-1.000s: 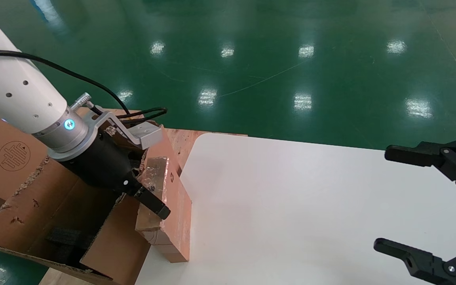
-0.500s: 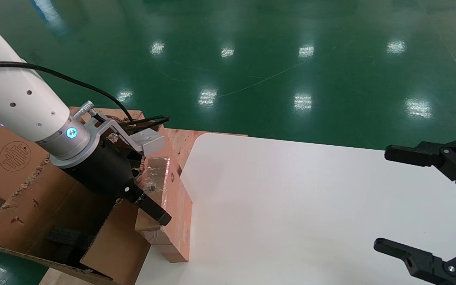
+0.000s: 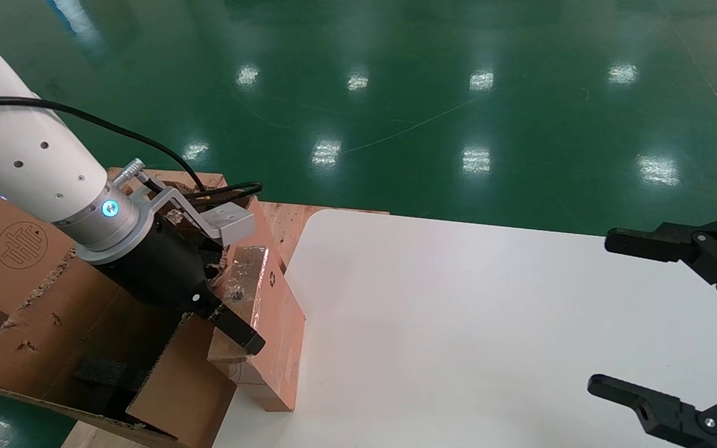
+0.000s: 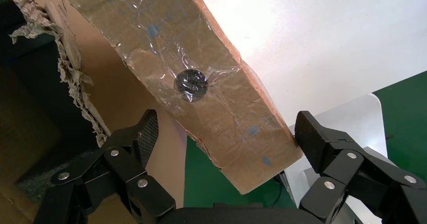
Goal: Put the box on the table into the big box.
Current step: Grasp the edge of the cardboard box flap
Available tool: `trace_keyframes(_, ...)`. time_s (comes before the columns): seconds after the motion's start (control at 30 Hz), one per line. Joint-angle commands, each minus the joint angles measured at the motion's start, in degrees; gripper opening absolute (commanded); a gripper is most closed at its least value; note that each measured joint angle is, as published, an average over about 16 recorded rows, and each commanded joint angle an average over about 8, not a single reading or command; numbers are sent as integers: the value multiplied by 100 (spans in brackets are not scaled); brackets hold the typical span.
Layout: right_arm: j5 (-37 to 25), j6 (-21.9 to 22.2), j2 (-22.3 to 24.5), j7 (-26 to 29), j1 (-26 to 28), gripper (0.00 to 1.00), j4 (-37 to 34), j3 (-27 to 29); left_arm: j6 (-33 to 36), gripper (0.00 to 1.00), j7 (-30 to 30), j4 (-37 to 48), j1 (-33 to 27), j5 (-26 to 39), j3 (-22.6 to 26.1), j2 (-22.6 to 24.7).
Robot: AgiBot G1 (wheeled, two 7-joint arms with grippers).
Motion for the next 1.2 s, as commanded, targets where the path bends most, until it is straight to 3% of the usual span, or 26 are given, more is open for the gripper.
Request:
trace_keyframes(0.03, 0, 0, 0, 0, 0, 100, 0, 0, 5, 14, -5, 5, -3, 5, 4, 1)
trace_keyframes(0.07, 0, 0, 0, 0, 0, 100, 0, 0, 8, 1, -8, 6, -4, 6, 6, 2)
trace_keyframes(0.27, 0, -1, 0, 0, 0, 100, 0, 2, 21, 0, -17, 12, -8, 12, 11, 4)
trace_keyframes(0.3, 0, -1, 0, 0, 0, 96, 0, 2, 23, 0, -18, 13, -8, 12, 12, 4)
trace_keyframes(0.53, 0, -1, 0, 0, 0, 9, 0, 2, 28, 0, -23, 16, -10, 15, 15, 7)
trace_keyframes(0.57, 0, -1, 0, 0, 0, 0, 0, 2, 29, 0, -23, 17, -11, 16, 15, 7)
trace_keyframes(1.0, -1, 0, 0, 0, 0, 0, 0, 2, 32, 0, -29, 24, -17, 25, 18, 9)
trace_keyframes(1.03, -1, 0, 0, 0, 0, 7, 0, 2, 32, 0, -29, 24, -17, 26, 18, 9)
trace_keyframes(1.2, -1, 0, 0, 0, 0, 70, 0, 2, 31, 0, -30, 24, -17, 27, 20, 9)
